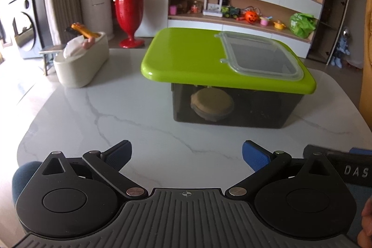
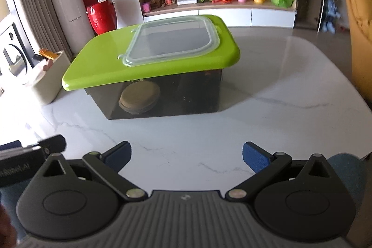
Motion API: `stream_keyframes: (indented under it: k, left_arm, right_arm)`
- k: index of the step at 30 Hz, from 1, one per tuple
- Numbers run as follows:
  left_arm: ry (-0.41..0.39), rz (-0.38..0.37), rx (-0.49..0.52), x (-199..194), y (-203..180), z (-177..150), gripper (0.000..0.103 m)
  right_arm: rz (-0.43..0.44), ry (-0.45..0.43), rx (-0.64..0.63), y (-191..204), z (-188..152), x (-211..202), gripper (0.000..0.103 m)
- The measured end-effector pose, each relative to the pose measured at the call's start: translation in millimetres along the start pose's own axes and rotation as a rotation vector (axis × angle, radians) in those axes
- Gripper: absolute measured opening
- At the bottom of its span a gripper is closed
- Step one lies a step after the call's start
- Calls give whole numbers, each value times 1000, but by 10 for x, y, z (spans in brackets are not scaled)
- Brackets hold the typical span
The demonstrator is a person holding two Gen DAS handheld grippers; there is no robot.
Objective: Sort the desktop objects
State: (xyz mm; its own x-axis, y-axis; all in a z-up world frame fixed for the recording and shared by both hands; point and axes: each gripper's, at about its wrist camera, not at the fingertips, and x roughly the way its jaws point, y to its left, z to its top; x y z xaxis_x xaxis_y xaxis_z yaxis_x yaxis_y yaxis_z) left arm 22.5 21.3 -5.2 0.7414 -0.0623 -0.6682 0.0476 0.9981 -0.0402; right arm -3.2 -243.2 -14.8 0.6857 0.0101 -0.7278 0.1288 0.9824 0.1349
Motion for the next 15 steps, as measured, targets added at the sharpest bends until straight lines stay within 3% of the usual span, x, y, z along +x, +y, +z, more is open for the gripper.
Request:
stream_keyframes:
  k: [15]
  left_arm:
    - [12, -8, 13, 20, -56, -30, 103]
  right_arm:
    - [-9, -34, -31, 15, 7, -66, 103]
